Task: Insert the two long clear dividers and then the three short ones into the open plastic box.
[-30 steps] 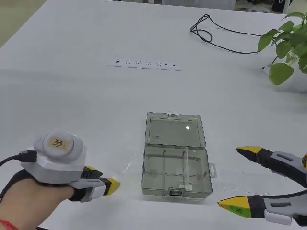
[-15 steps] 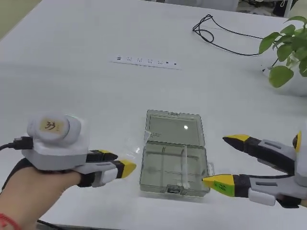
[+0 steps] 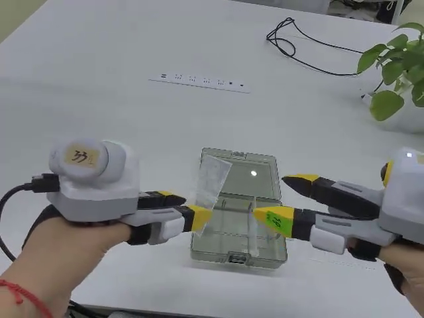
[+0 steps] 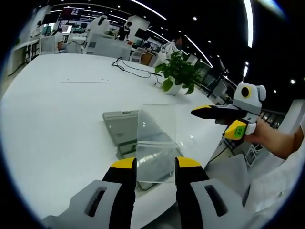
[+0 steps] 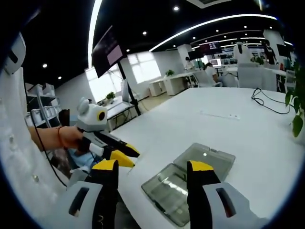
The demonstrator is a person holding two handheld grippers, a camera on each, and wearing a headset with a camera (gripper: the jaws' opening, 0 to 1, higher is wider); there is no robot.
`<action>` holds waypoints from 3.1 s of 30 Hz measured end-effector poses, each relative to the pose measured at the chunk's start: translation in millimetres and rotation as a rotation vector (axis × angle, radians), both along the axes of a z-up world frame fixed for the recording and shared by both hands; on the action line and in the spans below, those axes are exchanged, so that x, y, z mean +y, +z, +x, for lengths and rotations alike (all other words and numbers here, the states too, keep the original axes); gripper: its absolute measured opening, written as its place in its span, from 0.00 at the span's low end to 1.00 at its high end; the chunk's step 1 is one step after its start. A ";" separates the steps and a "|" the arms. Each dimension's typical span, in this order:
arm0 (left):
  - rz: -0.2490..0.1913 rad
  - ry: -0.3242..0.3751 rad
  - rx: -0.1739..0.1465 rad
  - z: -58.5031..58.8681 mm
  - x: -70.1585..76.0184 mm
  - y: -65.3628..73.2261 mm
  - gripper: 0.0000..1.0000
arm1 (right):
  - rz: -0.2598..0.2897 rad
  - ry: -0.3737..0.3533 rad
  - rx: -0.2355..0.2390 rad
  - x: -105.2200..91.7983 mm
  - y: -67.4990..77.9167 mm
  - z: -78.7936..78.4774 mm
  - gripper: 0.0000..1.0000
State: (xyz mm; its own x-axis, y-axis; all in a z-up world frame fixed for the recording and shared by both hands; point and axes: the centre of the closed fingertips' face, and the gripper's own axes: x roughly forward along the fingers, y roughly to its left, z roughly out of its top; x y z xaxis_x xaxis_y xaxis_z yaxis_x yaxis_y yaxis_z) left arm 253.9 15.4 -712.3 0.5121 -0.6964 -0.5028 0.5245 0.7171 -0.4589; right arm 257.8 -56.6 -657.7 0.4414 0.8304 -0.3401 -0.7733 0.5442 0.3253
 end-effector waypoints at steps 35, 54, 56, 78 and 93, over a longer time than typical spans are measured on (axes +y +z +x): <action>0.012 -0.073 -0.131 6.7 -29.7 21.6 0.20 | 0.105 -0.214 0.239 25.1 -16.1 8.3 0.06; -0.025 -0.142 -0.159 -1.6 -27.5 22.2 0.37 | 0.060 -0.212 0.250 27.5 -14.5 15.8 0.06; -0.018 -0.157 -0.177 -2.7 -24.4 21.9 0.40 | 0.056 -0.215 0.254 27.5 -13.9 16.3 0.07; 0.065 -0.319 -0.296 -20.4 1.6 7.2 0.80 | -0.102 -0.275 0.330 23.4 -22.7 25.8 0.07; 0.109 -0.426 -0.335 -25.8 11.2 -6.3 1.00 | -0.232 -0.355 0.520 12.0 -54.9 29.8 0.07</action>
State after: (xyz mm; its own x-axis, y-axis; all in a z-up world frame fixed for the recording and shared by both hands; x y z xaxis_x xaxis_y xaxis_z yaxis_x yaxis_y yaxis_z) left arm 228.1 26.6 -718.7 0.3407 -0.8300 -0.4417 0.8835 0.4433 -0.1516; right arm 287.6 -44.6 -712.5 0.4045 0.5446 -0.7348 -0.3083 0.8376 0.4510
